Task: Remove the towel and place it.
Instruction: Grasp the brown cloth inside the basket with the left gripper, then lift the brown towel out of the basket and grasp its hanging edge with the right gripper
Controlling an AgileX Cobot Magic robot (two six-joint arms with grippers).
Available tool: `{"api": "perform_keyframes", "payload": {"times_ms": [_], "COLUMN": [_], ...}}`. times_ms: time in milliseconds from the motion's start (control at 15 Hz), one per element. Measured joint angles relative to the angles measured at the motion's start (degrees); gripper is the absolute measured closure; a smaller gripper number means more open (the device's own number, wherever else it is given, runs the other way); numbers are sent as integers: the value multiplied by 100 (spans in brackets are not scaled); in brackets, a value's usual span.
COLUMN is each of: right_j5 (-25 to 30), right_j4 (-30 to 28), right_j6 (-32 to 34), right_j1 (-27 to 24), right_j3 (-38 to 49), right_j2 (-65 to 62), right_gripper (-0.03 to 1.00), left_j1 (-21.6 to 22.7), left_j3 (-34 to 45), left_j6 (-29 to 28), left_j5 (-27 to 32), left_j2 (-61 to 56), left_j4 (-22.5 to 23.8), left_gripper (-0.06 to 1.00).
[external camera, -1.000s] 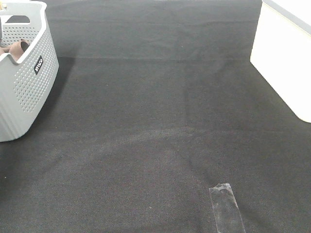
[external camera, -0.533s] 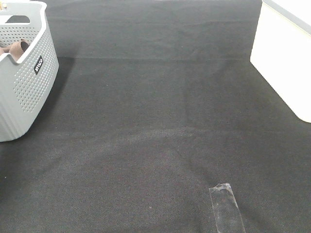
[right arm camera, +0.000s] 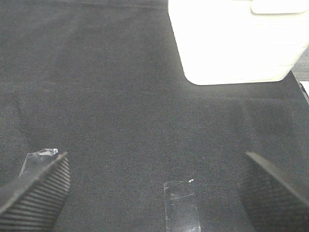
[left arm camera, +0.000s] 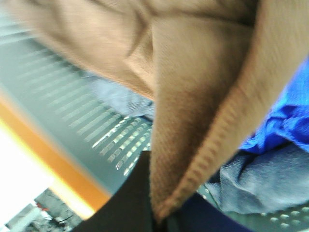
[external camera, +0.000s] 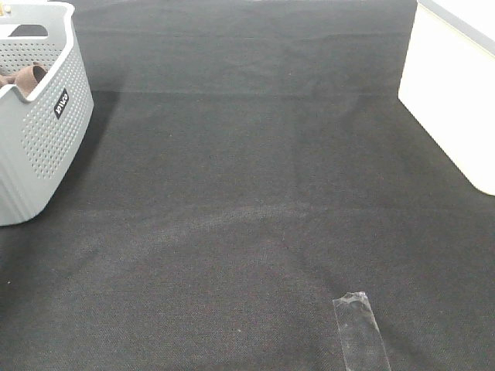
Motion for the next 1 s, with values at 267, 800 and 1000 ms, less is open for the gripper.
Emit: {"api": "perform_keyframes", "payload": {"times_ms": [267, 800, 1000], "right_j5": [0, -241, -1324], "right_j4": [0, 126, 928], "right_j6": [0, 0, -384], "right_j1": [0, 0, 0], "right_j3": [0, -80, -126], "right_j2": [0, 29, 556], "right_gripper": [7, 7, 7], "left_j1": [-298, -2212, -2825], "left_j3": [0, 0, 0], "left_j6": [-252, -1026, -1438], "left_j5": [-246, -762, -985], "left_j2": [-745, -2000, -2011], "left_j4": [-487, -510, -493], "left_gripper": [94, 94, 94]}}
